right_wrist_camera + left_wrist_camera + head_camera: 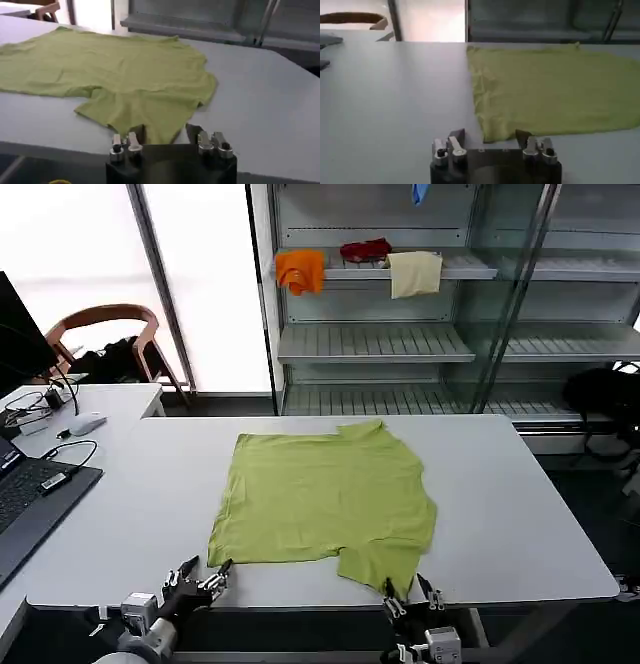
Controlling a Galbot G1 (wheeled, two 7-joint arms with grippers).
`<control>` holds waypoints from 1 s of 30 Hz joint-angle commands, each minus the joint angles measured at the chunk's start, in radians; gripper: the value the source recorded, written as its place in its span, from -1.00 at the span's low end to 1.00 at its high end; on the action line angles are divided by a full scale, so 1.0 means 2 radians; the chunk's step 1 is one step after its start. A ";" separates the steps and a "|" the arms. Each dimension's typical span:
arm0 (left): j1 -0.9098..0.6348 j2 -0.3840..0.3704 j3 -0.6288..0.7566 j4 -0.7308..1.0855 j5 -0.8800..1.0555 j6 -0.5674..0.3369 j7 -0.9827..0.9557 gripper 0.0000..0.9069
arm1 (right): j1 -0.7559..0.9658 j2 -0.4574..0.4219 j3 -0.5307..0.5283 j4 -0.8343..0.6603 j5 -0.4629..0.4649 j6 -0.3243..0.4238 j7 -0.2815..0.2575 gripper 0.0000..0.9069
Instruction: Fold and organize the clothes.
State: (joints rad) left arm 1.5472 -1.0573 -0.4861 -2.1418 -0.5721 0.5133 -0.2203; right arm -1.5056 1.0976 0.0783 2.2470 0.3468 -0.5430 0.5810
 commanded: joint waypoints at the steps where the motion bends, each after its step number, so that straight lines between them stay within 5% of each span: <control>1: -0.003 0.000 0.009 0.009 0.005 -0.003 0.009 -0.98 | 0.004 0.001 -0.005 -0.007 0.001 -0.003 0.001 -1.00; 10: 0.001 0.004 0.018 -0.007 0.026 -0.038 0.019 -1.00 | 0.005 0.001 -0.004 0.001 -0.001 0.001 0.002 -1.00; 25: -0.072 0.007 0.006 -0.024 -0.040 -0.028 -0.027 -1.00 | 0.063 -0.022 0.052 0.047 0.026 -0.018 -0.012 -1.00; 30: -0.126 0.004 0.030 0.003 -0.048 -0.019 -0.047 -1.00 | 0.130 -0.047 0.077 0.010 0.048 -0.018 -0.059 -1.00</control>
State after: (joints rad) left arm 1.4614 -1.0475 -0.4666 -2.1855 -0.6194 0.4641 -0.2549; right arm -1.3574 1.0349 0.1794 2.2901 0.4045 -0.5699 0.5221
